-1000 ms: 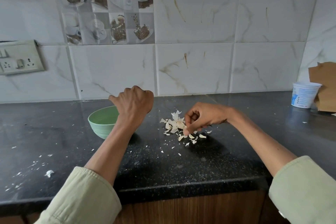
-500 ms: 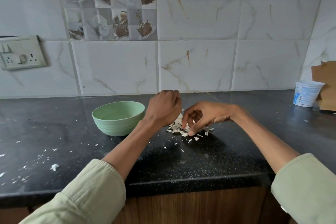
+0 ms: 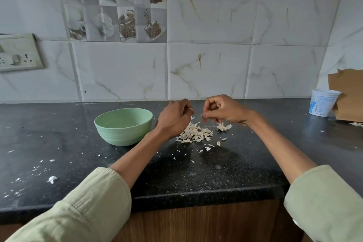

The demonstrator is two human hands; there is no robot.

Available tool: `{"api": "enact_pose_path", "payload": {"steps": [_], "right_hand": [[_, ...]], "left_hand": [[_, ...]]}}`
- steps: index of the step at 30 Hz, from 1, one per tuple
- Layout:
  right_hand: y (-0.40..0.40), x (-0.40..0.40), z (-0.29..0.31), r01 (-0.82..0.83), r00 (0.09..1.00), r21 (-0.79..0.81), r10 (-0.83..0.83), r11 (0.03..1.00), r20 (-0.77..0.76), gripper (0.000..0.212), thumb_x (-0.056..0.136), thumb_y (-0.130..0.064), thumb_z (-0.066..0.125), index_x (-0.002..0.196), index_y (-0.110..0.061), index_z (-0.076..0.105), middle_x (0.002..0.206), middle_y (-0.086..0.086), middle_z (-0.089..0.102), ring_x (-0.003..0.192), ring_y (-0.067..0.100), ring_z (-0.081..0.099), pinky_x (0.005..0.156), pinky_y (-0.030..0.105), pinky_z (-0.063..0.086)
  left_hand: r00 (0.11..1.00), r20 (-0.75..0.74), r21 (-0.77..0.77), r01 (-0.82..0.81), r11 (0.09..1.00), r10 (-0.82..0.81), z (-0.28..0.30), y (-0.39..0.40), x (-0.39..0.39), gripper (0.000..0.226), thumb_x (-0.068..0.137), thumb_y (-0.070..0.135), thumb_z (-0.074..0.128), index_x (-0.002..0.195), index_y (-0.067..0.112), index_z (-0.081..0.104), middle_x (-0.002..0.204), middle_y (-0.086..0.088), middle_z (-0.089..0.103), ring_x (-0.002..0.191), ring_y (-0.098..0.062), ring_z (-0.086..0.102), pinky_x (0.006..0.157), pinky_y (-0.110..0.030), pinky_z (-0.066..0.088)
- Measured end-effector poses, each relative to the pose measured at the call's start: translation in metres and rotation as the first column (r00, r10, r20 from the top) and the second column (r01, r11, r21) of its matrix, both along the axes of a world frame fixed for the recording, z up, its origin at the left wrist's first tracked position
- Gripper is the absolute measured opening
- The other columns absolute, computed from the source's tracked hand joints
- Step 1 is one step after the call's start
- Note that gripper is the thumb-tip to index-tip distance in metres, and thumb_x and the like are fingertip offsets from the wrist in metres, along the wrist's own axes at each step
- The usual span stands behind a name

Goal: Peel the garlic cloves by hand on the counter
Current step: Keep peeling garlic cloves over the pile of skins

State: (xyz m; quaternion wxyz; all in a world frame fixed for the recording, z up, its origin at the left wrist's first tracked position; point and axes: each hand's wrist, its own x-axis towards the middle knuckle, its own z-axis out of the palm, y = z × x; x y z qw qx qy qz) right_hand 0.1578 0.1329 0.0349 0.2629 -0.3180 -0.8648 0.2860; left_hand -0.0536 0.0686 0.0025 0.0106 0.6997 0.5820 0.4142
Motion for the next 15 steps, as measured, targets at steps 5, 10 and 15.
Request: {"api": "enact_pose_path", "payload": {"steps": [5, 10, 15], "right_hand": [[0.020, 0.000, -0.019, 0.238, 0.957, 0.230, -0.269, 0.943, 0.110, 0.020, 0.085, -0.017, 0.087, 0.087, -0.016, 0.067, 0.083, -0.003, 0.078, 0.083, 0.020, 0.076, 0.075, 0.041, 0.058], [0.013, -0.009, -0.014, 0.143, 0.990, 0.152, -0.141, 0.978, -0.021, 0.014, 0.094, -0.026, 0.080, 0.094, -0.015, 0.072, 0.083, -0.003, 0.079, 0.070, 0.007, 0.068, 0.062, 0.018, 0.051], [0.003, -0.012, -0.008, 0.028, 0.988, 0.084, -0.015, 0.996, -0.155, 0.023, 0.094, -0.027, 0.079, 0.098, -0.005, 0.076, 0.086, 0.005, 0.079, 0.074, 0.009, 0.067, 0.067, 0.023, 0.054]], "left_hand": [[0.999, -0.044, -0.007, 0.002, 1.000, -0.002, -0.005, 0.004, -0.001, 0.017, 0.095, 0.020, 0.054, 0.093, 0.025, 0.071, 0.081, 0.010, 0.070, 0.077, -0.017, 0.064, 0.066, -0.033, 0.046], [0.995, -0.033, 0.024, 0.095, 0.995, -0.094, -0.006, 0.008, 0.000, 0.017, 0.095, 0.023, 0.069, 0.111, 0.025, 0.076, 0.093, 0.012, 0.074, 0.088, -0.010, 0.069, 0.078, -0.031, 0.055], [0.993, 0.046, 0.118, 0.103, 0.988, -0.109, -0.003, 0.004, 0.005, 0.011, 0.090, 0.021, 0.082, 0.083, 0.030, 0.082, 0.075, 0.012, 0.076, 0.067, 0.000, 0.066, 0.063, -0.017, 0.048]]}}
